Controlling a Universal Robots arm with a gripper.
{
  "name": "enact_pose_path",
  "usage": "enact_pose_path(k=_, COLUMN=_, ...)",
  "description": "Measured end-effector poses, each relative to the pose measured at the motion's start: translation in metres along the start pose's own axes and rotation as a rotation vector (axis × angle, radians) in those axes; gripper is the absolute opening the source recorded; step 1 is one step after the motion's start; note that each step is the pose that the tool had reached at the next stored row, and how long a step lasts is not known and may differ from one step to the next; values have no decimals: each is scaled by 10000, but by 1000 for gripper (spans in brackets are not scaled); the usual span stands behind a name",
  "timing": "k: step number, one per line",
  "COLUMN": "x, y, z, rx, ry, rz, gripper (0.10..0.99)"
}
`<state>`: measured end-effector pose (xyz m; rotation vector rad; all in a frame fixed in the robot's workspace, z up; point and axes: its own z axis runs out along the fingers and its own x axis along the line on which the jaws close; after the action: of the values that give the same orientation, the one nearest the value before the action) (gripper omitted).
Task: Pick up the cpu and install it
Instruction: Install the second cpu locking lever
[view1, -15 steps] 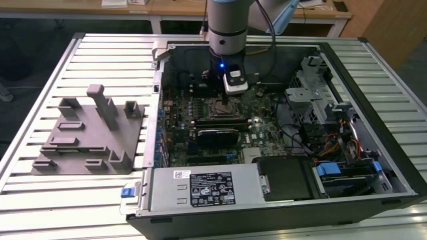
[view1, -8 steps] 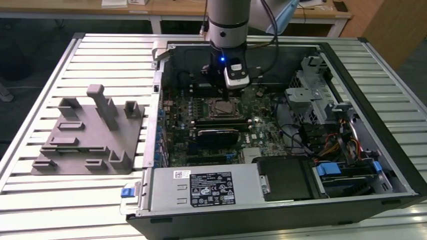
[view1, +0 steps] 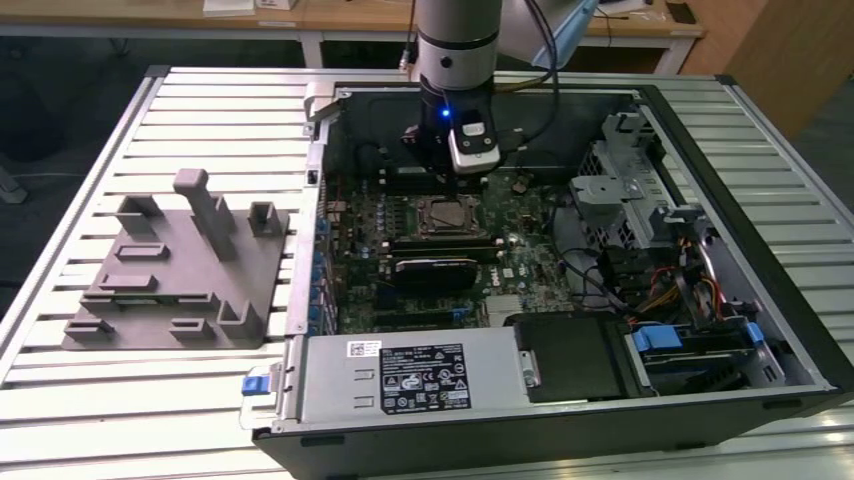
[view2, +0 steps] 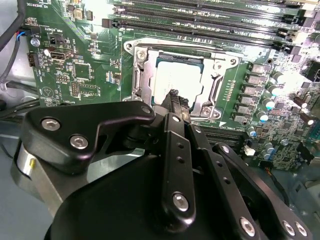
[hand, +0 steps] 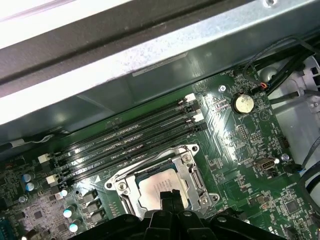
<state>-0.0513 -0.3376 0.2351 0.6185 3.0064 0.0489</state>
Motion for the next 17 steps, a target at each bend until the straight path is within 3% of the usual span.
enact_pose_path(k=8, x=0, y=0, z=-1, rx=0, ry=0, rz=0, gripper=106)
enact_pose_path(k=17, x=-6, y=4, z=-90, rx=1, ry=0, rz=0, gripper=106)
